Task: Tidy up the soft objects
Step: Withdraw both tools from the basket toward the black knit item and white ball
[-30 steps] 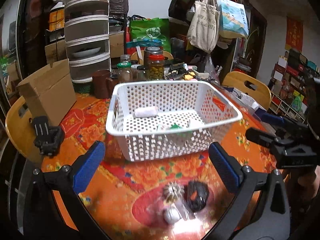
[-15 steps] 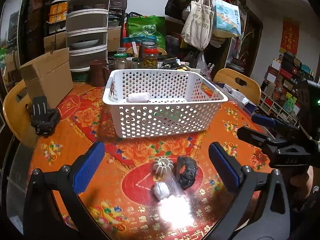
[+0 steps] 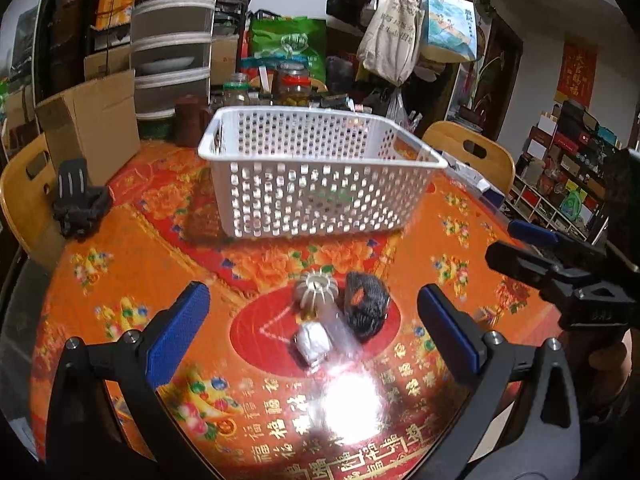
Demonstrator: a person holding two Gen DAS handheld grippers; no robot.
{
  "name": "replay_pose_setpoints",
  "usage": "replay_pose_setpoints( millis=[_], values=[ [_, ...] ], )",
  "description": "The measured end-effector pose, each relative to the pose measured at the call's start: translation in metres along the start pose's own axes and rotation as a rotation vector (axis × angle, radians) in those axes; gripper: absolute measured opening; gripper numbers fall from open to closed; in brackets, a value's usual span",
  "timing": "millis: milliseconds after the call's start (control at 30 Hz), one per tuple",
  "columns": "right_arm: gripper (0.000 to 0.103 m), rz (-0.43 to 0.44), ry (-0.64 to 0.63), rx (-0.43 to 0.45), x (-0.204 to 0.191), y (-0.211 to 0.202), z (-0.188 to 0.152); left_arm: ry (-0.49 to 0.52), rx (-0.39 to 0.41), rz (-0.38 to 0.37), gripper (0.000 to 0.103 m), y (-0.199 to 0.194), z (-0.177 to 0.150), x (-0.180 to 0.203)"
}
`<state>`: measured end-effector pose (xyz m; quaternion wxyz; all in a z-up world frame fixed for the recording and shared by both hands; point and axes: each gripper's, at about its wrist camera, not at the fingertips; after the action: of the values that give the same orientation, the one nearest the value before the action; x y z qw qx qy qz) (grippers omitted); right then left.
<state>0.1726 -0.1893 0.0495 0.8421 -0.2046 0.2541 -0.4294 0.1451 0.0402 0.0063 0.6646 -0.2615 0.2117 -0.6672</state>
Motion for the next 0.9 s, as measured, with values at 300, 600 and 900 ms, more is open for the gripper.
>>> replay_pose_setpoints(
  millis=[300, 600, 900],
  values=[
    [0.1, 0.016, 0.047, -0.04, 0.007, 0.012, -0.027, 0.003, -0.078, -0.012, 0.103, 0.032, -0.031, 0.001],
    [0.1, 0.044, 0.074, -0.079, 0.011, 0.027, -0.047, 0.054, -0.116, -0.004, 0.103, 0.056, -0.046, 0.011],
    [0.1, 0.064, 0.088, -0.099, 0.011, 0.042, -0.052, 0.065, -0.134, -0.016, 0.102, 0.073, -0.052, 0.015]
  ],
)
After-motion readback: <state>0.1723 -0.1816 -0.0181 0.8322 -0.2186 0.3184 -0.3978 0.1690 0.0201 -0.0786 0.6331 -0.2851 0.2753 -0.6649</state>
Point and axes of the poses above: each gripper's, at about its wrist camera, not at the fingertips, and y roughly the way its jaws point, x to its right, z to its top, and after that the axes turned 10 degrees about z, right-handed
